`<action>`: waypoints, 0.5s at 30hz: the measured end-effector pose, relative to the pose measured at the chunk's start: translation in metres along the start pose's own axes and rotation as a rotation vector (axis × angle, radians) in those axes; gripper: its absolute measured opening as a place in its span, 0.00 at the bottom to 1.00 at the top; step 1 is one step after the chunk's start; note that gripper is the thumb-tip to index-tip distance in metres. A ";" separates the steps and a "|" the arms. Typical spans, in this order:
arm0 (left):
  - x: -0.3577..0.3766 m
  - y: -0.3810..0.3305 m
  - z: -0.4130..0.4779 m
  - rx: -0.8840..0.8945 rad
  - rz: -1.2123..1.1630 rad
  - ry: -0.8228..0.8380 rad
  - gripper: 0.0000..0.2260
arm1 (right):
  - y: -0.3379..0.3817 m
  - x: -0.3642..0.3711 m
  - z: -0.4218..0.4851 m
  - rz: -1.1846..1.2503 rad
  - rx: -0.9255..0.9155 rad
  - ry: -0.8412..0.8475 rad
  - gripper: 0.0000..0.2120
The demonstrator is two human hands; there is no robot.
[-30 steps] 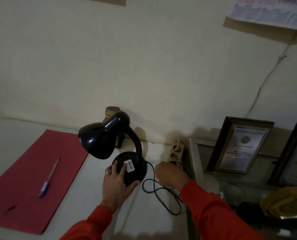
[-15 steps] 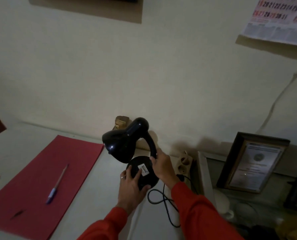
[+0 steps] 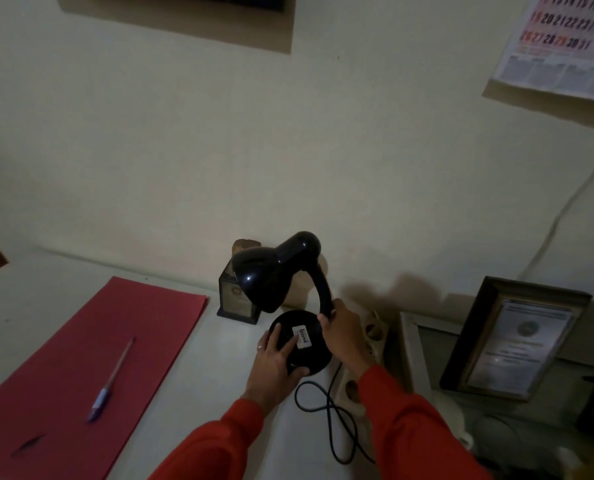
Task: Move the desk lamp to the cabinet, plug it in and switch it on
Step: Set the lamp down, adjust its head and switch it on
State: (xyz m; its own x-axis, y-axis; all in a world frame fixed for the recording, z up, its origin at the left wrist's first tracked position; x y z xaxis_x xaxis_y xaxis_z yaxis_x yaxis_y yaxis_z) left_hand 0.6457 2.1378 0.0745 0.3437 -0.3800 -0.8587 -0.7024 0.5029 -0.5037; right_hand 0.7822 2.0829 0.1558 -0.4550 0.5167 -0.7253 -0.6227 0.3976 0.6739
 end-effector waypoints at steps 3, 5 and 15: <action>-0.001 -0.004 -0.001 0.022 -0.045 0.001 0.32 | -0.001 -0.004 -0.002 -0.010 0.016 -0.004 0.08; -0.002 -0.002 -0.002 0.038 -0.074 0.007 0.33 | -0.002 -0.007 -0.006 -0.037 0.026 0.003 0.09; -0.007 0.006 -0.013 0.172 0.042 -0.019 0.28 | 0.012 0.048 -0.073 -0.347 -0.241 0.288 0.18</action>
State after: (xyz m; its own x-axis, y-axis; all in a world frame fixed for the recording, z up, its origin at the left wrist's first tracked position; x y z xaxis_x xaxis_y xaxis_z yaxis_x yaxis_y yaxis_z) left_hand 0.6313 2.1335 0.0783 0.3293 -0.3423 -0.8800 -0.5998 0.6440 -0.4749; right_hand 0.7065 2.0575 0.1190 -0.3308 0.1420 -0.9329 -0.8819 0.3052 0.3592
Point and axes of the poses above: each hand's wrist, its own z-axis towards the middle knuckle, its own x-axis out of the palm, y = z × x, the point moved 9 cm from there along z, towards the middle knuckle, and after that the axes turned 9 degrees about -x, right-handed, at the moved point
